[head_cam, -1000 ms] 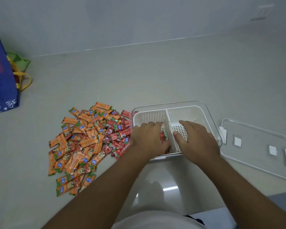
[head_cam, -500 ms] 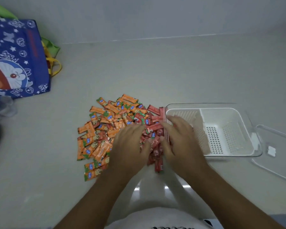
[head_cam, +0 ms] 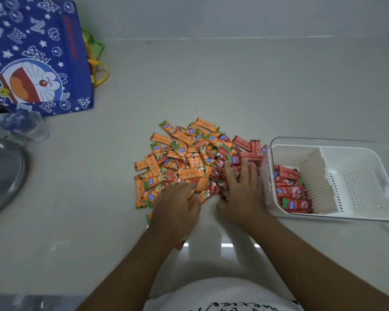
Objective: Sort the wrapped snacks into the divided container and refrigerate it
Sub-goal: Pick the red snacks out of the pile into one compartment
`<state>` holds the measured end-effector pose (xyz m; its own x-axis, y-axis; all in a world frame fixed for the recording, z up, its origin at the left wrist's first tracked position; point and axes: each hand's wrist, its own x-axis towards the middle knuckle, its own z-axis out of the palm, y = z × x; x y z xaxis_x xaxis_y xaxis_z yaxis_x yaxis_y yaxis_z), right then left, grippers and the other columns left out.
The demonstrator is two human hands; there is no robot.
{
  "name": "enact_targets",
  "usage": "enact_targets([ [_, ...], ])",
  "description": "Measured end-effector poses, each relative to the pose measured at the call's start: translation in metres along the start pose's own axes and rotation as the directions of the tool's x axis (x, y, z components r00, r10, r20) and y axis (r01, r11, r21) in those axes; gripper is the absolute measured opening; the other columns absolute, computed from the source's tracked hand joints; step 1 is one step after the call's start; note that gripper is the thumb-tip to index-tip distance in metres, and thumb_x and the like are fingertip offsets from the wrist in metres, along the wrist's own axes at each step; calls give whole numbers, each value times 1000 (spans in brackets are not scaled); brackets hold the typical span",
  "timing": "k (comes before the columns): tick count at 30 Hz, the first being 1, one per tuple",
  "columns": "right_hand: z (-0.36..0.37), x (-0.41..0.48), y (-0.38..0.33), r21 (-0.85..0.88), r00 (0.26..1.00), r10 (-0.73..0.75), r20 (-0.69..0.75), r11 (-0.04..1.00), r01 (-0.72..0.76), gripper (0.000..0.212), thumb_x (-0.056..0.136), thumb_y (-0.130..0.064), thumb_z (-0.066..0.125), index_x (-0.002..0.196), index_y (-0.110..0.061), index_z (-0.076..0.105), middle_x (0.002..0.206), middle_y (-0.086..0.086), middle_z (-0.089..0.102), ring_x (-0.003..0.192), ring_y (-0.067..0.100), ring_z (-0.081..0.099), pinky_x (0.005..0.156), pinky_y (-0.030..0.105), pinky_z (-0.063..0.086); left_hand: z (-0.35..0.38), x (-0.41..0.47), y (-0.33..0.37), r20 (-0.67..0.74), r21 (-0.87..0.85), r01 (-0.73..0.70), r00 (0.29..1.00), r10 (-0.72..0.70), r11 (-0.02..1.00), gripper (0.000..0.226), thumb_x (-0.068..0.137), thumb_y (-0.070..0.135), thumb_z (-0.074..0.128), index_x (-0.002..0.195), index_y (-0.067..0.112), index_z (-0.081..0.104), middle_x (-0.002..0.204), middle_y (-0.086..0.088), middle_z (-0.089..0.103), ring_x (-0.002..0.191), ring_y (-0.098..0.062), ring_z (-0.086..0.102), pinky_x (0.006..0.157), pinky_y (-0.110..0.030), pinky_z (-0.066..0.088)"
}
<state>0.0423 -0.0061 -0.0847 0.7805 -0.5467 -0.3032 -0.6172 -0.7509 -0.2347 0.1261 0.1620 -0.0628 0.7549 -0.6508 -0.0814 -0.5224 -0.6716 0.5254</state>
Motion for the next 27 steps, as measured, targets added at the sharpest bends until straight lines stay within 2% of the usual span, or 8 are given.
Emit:
enact_targets([
  [3, 12, 6, 11, 50, 1000, 29, 1, 998, -29, 101, 80, -56, 60, 154, -41, -7, 166, 11, -5, 151, 38, -3, 121, 51, 8, 3, 9, -4, 22, -10, -17, 1000, 18, 1000, 37, 96, 34, 60, 130, 18, 65, 124, 3, 67, 116, -17, 59, 98, -41, 50],
  [8, 22, 8, 7, 20, 990, 48, -135, 999, -46, 82, 76, -55, 59, 150, -37, 27, 156, 9, 28, 137, 34, 21, 115, 49, 24, 9, 24, -2, 37, -41, -38, 999, 40, 998, 36, 96, 30, 60, 129, 19, 66, 124, 4, 67, 116, -16, 59, 97, -38, 49],
  [12, 28, 10, 9, 0, 986, 24, -166, 1000, -24, 71, 77, -51, 60, 143, -34, 40, 146, 5, 41, 127, 29, 32, 107, 46, 34, 16, 27, 0, 28, -84, -43, 999, 45, 996, 31, 95, 29, 60, 124, 20, 67, 120, 5, 67, 111, -15, 59, 94, -38, 49],
  [16, 32, 13, 14, -21, 979, -34, -199, 999, 30, 65, 75, -49, 58, 138, -31, 49, 135, 4, 51, 118, 28, 43, 101, 43, 37, 22, 24, -6, 18, -112, -29, 999, 31, 993, 28, 94, 28, 62, 121, 21, 69, 117, 6, 67, 110, -13, 58, 92, -32, 47],
  [20, 35, 10, 13, -2, 973, -37, -229, 999, 37, 65, 74, -49, 60, 137, -35, 47, 144, 6, 43, 131, 31, 36, 107, 51, 32, 23, 23, -11, -16, -81, -28, 1000, 26, 996, 25, 92, 25, 64, 115, 19, 71, 112, 5, 68, 106, -15, 60, 90, -33, 49],
  [22, 37, 9, 12, 25, 972, -31, -234, 999, 38, 70, 75, -50, 62, 141, -37, 43, 156, 10, 29, 144, 36, 23, 113, 55, 25, 22, 24, -12, -35, -49, -31, 999, 29, 998, 24, 91, 23, 66, 114, 18, 71, 112, 4, 68, 106, -16, 59, 91, -36, 48],
  [24, 37, 10, 13, 90, 980, 8, -198, 996, 10, 77, 76, -52, 64, 147, -35, 38, 161, 13, 16, 148, 39, 14, 117, 54, 20, 21, 26, -13, -39, -25, -25, 999, 24, 999, 24, 91, 22, 66, 114, 18, 71, 112, 3, 67, 107, -17, 57, 91, -37, 48],
  [27, 35, 14, 16, 124, 985, 30, -168, 992, -9, 77, 77, -45, 66, 147, -27, 41, 159, 17, 20, 145, 39, 20, 118, 52, 22, 17, 26, -18, -50, -37, 12, 999, -13, 999, 23, 91, 24, 64, 113, 19, 70, 112, 3, 66, 107, -16, 57, 90, -38, 49],
])
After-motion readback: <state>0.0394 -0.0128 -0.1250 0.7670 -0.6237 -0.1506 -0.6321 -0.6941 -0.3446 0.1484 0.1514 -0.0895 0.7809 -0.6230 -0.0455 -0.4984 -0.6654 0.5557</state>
